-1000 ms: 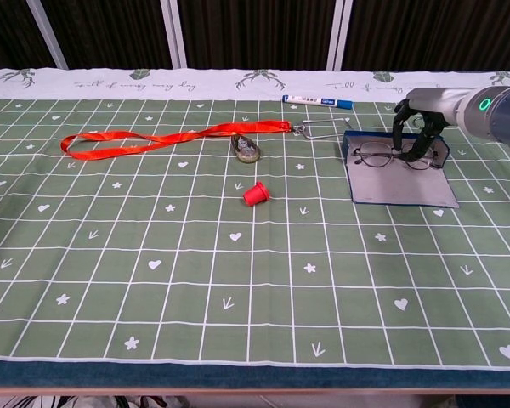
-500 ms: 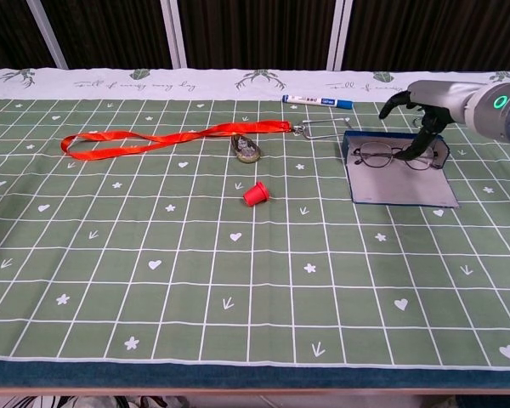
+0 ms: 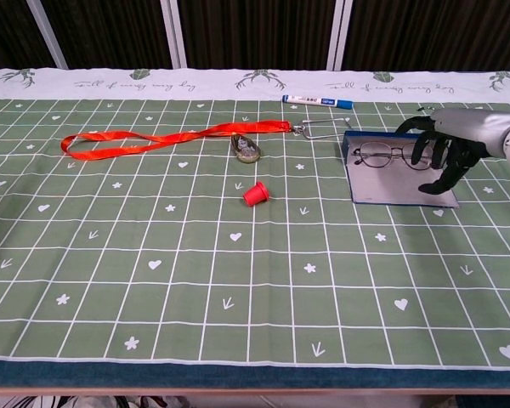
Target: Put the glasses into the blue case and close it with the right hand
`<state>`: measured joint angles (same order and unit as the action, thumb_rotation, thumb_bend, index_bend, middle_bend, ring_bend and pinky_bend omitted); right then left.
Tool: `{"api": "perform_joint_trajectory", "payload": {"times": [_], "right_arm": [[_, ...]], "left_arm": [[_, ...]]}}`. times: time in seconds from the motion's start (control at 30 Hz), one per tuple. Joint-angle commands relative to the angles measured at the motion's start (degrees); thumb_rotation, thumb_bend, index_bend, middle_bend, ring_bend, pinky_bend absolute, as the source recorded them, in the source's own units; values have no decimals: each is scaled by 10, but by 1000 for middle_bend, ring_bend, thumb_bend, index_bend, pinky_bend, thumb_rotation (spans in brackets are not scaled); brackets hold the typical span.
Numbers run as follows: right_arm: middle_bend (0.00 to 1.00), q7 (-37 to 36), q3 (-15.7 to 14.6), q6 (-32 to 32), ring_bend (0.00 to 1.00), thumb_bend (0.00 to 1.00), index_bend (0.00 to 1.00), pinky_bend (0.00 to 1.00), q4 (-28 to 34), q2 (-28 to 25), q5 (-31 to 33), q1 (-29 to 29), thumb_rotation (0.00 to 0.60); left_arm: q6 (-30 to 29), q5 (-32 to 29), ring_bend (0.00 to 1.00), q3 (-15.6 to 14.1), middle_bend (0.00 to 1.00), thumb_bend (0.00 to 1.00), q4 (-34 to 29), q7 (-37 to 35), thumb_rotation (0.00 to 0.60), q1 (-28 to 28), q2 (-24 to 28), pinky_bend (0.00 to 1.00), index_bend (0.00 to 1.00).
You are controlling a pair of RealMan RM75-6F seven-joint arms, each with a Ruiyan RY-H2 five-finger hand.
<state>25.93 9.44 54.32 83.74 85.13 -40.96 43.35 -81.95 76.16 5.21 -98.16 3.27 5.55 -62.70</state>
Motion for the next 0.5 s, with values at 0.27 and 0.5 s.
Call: {"api": "perform_joint_trajectory", "payload": {"times": [0.27, 0.5], "right_arm": [[501, 37, -10, 4, 565, 407, 103, 492, -17, 17, 16, 9, 600], [519, 58, -8, -6, 569, 500, 103, 493, -34, 29, 45, 18, 600]], "left_arm": [[2, -2, 0, 0, 5, 349, -1, 1, 600, 0, 0, 0, 72], [4, -4, 0, 0, 5, 349, -2, 1, 600, 1, 2, 0, 72]]}}
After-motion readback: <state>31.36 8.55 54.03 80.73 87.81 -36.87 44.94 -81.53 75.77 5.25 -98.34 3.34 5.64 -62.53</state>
